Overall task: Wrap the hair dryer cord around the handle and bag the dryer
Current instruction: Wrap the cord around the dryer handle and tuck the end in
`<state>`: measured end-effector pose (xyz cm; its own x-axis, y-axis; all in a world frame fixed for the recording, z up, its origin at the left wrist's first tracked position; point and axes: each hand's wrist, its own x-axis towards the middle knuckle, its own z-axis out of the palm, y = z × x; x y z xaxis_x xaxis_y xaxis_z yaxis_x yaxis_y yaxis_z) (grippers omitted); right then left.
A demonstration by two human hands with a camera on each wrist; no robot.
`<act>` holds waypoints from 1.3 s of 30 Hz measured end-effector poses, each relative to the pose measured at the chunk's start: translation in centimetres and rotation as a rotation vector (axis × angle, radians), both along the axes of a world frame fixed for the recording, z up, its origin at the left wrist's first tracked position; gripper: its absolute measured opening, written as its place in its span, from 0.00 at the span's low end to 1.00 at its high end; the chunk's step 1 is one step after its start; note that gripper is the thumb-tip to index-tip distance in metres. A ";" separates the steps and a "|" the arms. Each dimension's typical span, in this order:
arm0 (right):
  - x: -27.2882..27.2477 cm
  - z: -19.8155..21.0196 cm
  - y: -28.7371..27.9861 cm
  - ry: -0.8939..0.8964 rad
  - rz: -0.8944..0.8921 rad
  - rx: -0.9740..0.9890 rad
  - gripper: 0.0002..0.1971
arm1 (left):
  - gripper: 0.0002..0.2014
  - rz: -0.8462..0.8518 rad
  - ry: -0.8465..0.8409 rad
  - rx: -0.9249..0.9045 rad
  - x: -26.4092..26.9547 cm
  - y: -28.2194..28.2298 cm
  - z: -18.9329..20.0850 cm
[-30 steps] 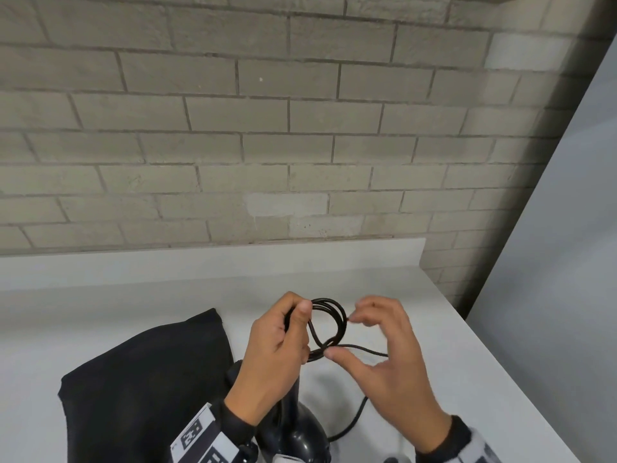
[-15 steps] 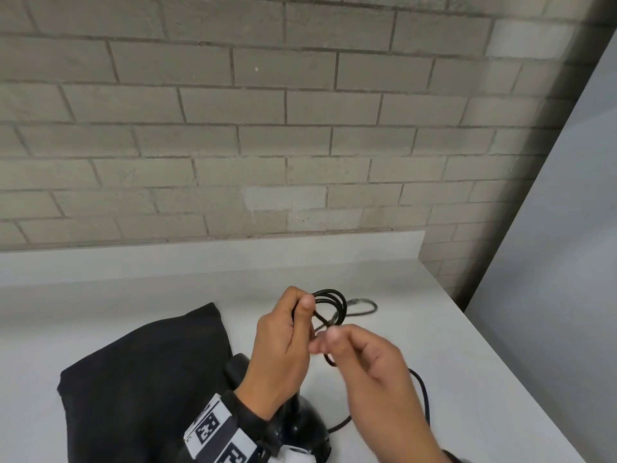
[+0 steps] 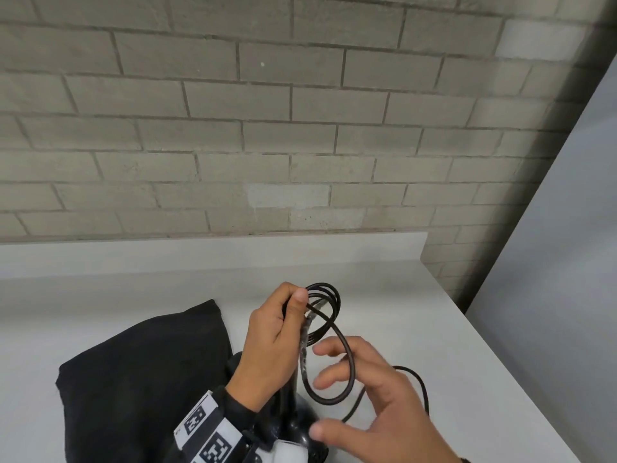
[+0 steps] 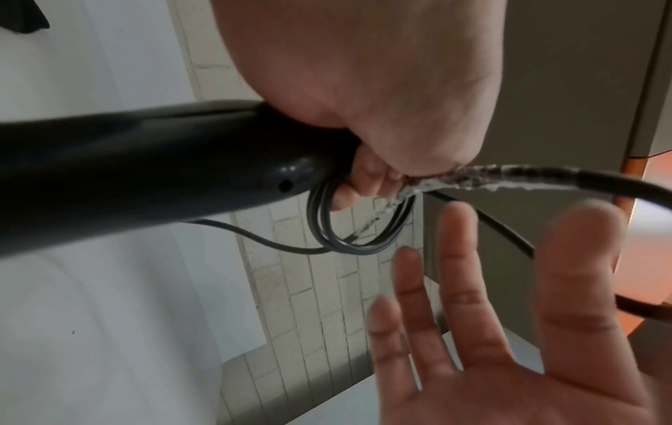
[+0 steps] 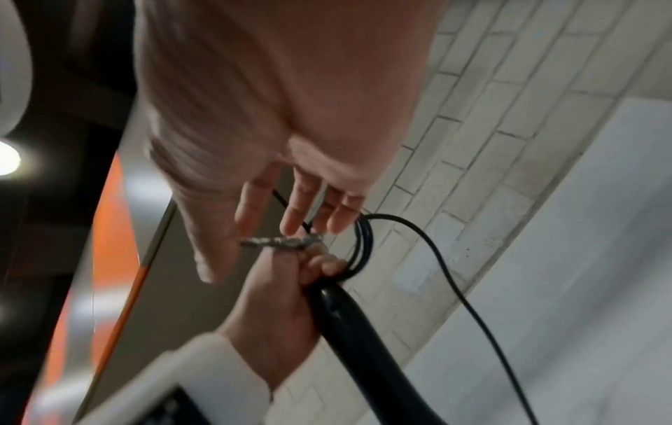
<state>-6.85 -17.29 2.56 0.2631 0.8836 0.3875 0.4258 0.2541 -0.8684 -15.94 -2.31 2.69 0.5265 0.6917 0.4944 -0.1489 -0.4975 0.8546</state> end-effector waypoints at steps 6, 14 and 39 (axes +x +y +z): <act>-0.5 -3.1 3.2 -0.190 -0.168 0.282 0.31 | 0.15 0.006 0.012 0.008 0.1 0.0 -0.3; -0.1 -3.9 4.2 -0.041 -0.214 0.358 0.14 | 0.17 -0.047 0.013 0.028 0.3 -0.2 -0.1; 6.8 0.0 -8.3 0.271 -0.575 -0.286 0.16 | 0.15 0.023 0.052 -0.082 1.8 1.8 -0.7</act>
